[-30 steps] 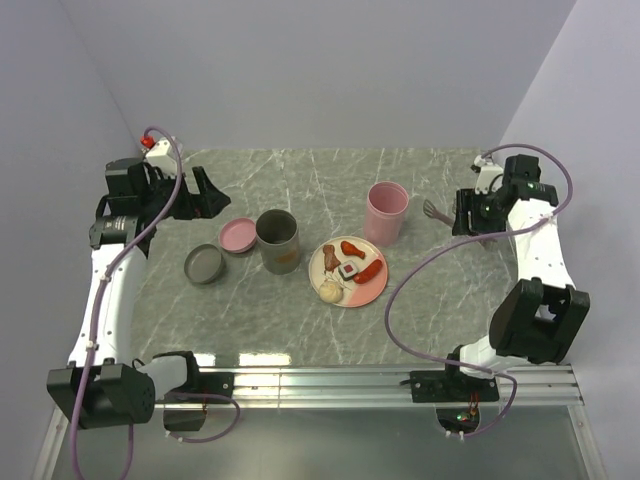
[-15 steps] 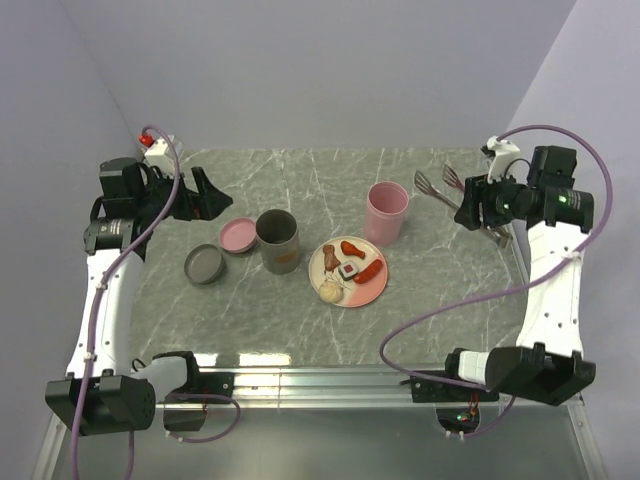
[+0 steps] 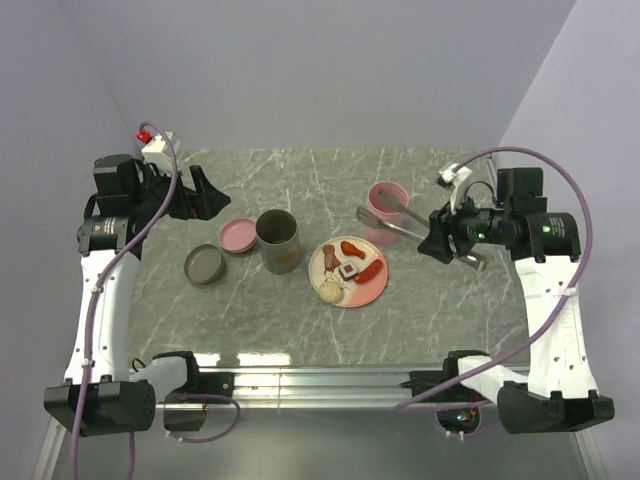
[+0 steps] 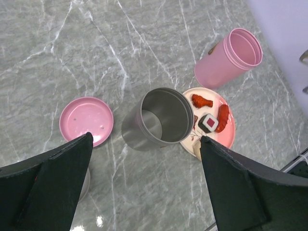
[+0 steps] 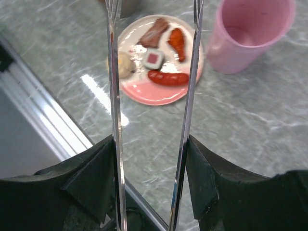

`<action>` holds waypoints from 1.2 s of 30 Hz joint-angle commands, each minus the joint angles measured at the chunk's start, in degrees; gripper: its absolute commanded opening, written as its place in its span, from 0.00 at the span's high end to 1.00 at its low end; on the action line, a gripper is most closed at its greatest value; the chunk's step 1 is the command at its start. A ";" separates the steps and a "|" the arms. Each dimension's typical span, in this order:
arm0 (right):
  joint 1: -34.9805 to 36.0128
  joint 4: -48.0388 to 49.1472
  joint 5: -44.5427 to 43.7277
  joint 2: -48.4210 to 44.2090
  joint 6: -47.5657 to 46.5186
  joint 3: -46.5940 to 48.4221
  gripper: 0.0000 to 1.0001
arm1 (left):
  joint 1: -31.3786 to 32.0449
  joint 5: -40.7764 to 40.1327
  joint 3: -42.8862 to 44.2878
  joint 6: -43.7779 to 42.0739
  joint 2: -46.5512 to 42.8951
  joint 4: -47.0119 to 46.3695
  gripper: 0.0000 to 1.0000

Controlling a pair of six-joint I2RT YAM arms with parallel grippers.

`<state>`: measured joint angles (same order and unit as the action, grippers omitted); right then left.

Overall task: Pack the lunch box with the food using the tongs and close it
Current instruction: Pick up the fake food from the plate.

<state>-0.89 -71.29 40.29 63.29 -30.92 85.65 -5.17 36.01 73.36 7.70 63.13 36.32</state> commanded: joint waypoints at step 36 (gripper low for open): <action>29.01 17.85 -13.67 8.08 5.52 -24.12 0.38 | -0.10 -1.56 3.19 -2.87 1.03 3.68 0.01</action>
<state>27.75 -54.33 26.15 70.54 -25.19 61.91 -5.17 34.04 75.26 5.37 64.51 41.10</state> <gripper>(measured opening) 0.622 0.995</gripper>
